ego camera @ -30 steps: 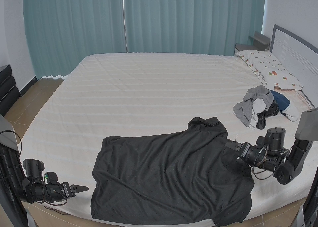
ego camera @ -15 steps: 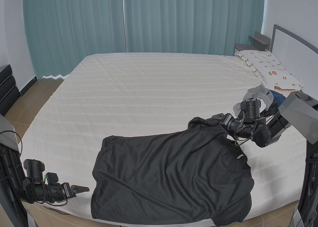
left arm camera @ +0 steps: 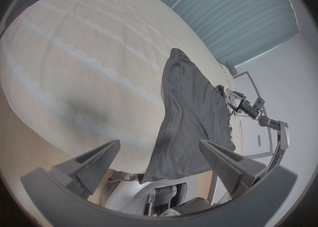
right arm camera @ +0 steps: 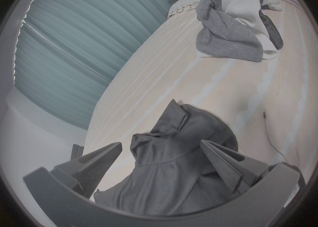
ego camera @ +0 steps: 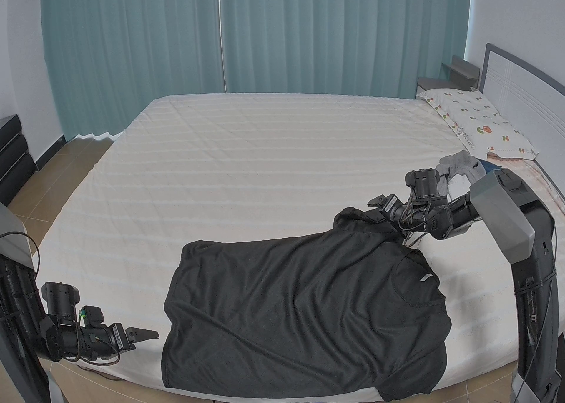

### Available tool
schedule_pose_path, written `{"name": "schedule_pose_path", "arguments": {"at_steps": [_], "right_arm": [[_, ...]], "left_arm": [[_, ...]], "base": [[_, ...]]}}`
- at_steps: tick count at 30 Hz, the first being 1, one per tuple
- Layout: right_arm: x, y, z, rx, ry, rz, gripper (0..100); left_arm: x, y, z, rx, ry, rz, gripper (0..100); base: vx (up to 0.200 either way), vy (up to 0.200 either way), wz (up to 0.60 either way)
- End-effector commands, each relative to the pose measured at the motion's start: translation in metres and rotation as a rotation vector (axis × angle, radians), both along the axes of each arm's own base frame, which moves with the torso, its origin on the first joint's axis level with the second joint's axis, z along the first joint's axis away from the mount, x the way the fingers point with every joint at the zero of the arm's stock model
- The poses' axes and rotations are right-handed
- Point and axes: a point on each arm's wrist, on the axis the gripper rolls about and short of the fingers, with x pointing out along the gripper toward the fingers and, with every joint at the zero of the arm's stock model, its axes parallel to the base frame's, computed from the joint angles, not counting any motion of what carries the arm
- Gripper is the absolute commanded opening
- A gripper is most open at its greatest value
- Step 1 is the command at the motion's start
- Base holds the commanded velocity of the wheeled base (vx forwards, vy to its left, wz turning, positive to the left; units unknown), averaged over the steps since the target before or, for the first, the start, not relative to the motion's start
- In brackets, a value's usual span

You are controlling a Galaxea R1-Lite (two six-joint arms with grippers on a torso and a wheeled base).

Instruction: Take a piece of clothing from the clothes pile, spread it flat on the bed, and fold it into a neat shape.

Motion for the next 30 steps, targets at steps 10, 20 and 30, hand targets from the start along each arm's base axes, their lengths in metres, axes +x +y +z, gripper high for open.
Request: {"name": "schedule_pose_path", "arguments": {"at_steps": [10, 20, 30], "right_arm": [[0.034, 0.009, -0.028, -0.040, 0.030, -0.048, 0], [0.050, 0.004, 0.003, 0.030, -0.116, -0.098, 0], [0.050, 0.002, -0.001, 0.005, -0.112, -0.102, 0]], "left_arm": [[0.000, 0.000, 0.000, -0.003, 0.003, 0.001, 100], [0.000, 0.000, 0.000, -0.003, 0.003, 0.001, 100], [0.000, 0.000, 0.000, -0.003, 0.003, 0.001, 100]], "base": [[0.000, 0.000, 0.00], [0.000, 0.000, 0.00], [0.000, 0.000, 0.00]]}}
